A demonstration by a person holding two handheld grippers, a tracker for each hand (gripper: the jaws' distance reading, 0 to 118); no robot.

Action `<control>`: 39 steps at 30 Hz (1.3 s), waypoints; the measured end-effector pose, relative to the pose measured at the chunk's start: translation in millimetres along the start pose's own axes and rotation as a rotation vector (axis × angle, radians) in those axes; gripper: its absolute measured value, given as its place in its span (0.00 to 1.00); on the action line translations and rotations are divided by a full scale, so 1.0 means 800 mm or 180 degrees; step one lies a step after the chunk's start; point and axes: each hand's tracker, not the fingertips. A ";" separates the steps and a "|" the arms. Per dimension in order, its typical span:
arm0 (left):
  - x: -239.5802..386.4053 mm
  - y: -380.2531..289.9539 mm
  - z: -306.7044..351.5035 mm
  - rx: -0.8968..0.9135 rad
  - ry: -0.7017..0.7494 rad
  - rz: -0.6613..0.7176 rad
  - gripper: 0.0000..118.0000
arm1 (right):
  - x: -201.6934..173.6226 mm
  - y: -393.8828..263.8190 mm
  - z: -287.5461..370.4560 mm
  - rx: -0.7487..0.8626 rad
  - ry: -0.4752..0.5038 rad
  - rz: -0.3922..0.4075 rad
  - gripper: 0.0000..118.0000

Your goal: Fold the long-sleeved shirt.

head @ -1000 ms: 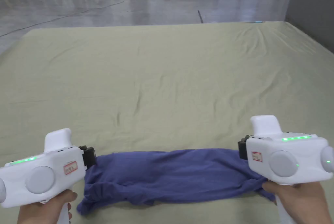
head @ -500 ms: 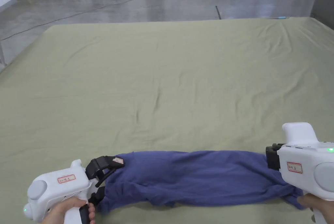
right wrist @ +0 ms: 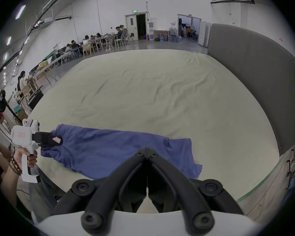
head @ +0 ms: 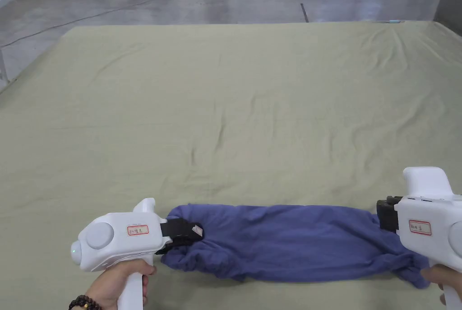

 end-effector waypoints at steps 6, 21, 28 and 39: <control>-0.008 0.003 0.033 0.0211 0.0172 -0.0174 0.13 | 0.007 0.001 0.005 0.0047 -0.0027 0.0007 0.03; -0.034 0.023 0.176 0.0691 0.0622 -0.0185 0.13 | 0.007 -0.006 0.000 0.0059 0.0023 -0.0076 0.03; 0.156 0.010 0.092 0.0427 0.0265 -0.0674 0.13 | 0.016 -0.012 0.003 0.0069 -0.0015 -0.0114 0.03; 0.235 -0.021 -0.121 -0.0309 0.0117 -0.0813 0.32 | 0.067 -0.031 0.026 0.0073 -0.0244 -0.0333 0.03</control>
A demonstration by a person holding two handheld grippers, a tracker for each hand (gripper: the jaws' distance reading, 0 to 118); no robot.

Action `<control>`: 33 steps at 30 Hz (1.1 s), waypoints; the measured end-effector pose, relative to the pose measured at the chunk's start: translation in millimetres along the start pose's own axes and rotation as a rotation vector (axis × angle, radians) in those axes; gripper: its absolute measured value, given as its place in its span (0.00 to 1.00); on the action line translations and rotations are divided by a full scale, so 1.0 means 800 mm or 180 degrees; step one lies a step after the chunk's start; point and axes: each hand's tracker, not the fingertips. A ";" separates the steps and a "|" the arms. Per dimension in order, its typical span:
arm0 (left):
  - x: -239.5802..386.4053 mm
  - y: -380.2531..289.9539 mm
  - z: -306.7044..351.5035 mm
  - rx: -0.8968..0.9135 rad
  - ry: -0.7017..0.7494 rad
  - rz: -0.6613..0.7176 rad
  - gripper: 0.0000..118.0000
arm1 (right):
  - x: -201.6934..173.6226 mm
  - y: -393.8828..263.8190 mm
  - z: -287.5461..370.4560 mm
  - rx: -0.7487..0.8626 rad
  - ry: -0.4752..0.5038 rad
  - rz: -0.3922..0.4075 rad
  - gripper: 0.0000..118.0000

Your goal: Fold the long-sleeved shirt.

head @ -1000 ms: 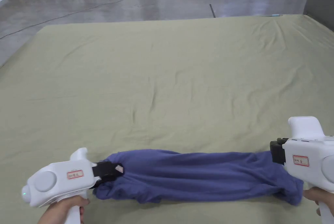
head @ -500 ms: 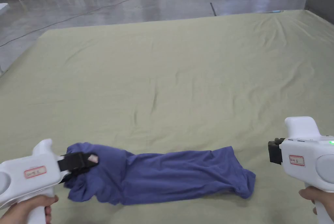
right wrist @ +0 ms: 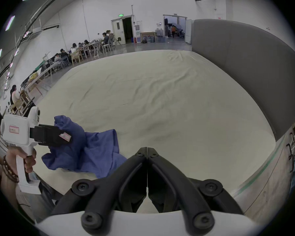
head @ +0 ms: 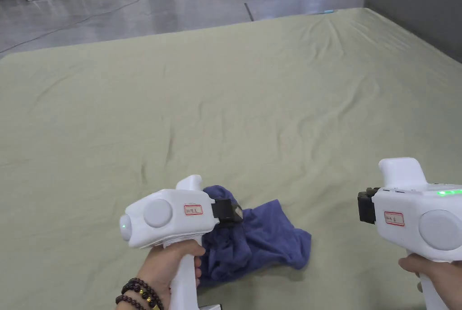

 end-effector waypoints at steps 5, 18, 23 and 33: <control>0.035 0.002 -0.019 -0.0164 -0.0439 0.0123 0.93 | 0.020 -0.007 0.006 -0.0017 -0.0061 -0.0127 0.03; -0.019 -0.013 0.143 0.0748 -0.0073 0.0012 0.19 | 0.017 -0.005 0.015 0.0024 0.0010 -0.0148 0.03; -0.002 -0.046 0.085 0.0864 0.0628 -0.0653 0.05 | 0.002 -0.002 0.012 -0.0016 0.0023 -0.0058 0.03; 0.087 -0.073 -0.115 0.0234 0.0782 -0.1349 0.05 | 0.009 -0.010 0.010 -0.0106 -0.0019 -0.0006 0.03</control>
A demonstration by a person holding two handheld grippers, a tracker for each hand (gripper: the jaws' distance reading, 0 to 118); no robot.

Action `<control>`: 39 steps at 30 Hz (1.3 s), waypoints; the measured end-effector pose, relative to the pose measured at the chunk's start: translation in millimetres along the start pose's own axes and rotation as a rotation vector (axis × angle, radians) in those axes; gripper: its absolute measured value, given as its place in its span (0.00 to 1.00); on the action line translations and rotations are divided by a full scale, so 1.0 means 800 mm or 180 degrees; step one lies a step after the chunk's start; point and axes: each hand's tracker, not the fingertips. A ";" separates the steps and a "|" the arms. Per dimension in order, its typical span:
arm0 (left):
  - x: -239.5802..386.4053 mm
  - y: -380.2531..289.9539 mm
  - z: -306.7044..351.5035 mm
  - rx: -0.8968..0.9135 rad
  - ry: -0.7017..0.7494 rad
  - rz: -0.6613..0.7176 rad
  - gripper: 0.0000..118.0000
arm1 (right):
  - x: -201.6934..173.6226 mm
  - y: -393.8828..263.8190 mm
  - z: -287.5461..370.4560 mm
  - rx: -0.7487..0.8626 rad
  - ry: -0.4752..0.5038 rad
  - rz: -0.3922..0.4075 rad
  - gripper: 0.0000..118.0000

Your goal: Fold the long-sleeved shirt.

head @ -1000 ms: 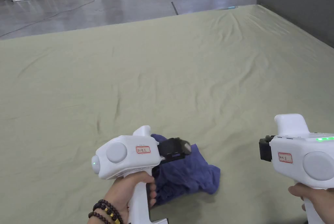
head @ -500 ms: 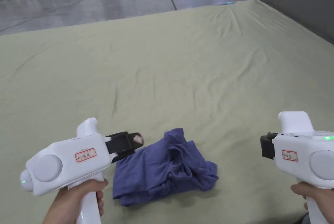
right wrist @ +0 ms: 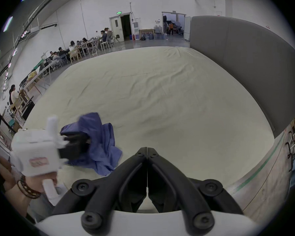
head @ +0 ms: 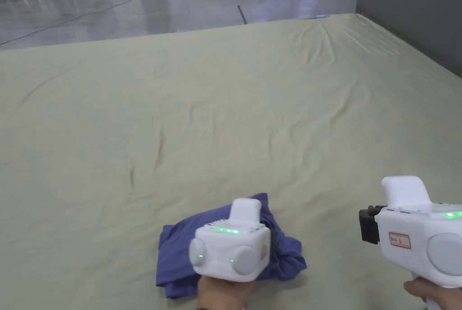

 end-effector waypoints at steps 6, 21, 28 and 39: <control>0.035 0.015 -0.008 -0.0018 -0.0294 0.0183 0.05 | 0.009 -0.004 0.002 -0.0037 -0.0064 -0.0033 0.03; -0.181 -0.038 0.207 0.0773 -0.0045 0.1348 0.05 | -0.115 0.046 -0.113 -0.0193 0.1387 0.0008 0.03; -0.231 -0.083 0.192 0.0656 -0.0175 0.2007 0.18 | -0.112 0.008 -0.198 -0.0866 0.1392 -0.0203 0.03; -0.244 -0.101 0.087 0.0330 -0.0779 0.2696 0.91 | -0.089 -0.007 -0.208 -0.0936 0.1412 -0.0293 0.03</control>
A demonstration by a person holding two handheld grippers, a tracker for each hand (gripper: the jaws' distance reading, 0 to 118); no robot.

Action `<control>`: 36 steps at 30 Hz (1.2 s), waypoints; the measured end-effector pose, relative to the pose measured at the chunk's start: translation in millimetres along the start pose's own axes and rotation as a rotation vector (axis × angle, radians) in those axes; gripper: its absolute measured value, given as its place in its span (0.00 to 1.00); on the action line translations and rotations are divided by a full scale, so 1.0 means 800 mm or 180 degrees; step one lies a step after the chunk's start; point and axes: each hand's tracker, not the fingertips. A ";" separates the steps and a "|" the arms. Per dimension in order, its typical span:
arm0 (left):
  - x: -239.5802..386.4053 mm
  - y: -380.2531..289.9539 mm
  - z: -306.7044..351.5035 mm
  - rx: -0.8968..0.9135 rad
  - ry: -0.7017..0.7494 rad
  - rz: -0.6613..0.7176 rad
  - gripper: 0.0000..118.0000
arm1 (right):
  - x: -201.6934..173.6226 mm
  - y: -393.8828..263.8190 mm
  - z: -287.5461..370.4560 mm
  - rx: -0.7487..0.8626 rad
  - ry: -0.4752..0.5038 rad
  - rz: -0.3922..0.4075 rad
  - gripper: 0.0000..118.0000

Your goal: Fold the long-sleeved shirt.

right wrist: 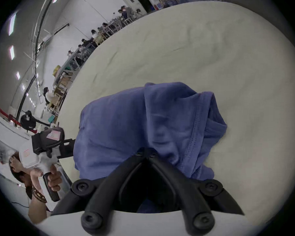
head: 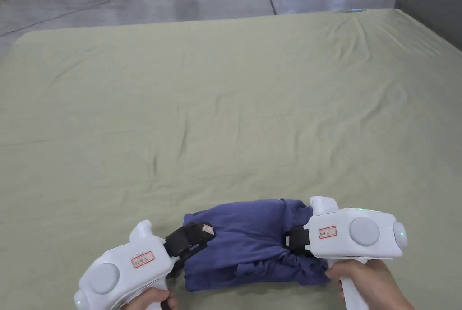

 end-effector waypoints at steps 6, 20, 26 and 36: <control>0.021 -0.005 -0.037 0.0009 -0.0097 -0.0118 0.91 | 0.001 -0.003 0.000 0.0017 0.0008 -0.0010 0.03; 0.044 0.043 0.047 0.0204 0.0195 -0.0838 0.13 | -0.103 0.024 0.038 0.0495 -0.0269 0.0536 0.03; -0.037 0.114 0.162 0.0522 0.0498 -0.0944 0.13 | -0.231 0.046 -0.003 0.0795 -0.0360 0.1153 0.03; -0.260 0.254 0.372 0.0745 0.1145 -0.0834 0.13 | -0.437 0.018 -0.152 0.0546 0.0269 0.1743 0.03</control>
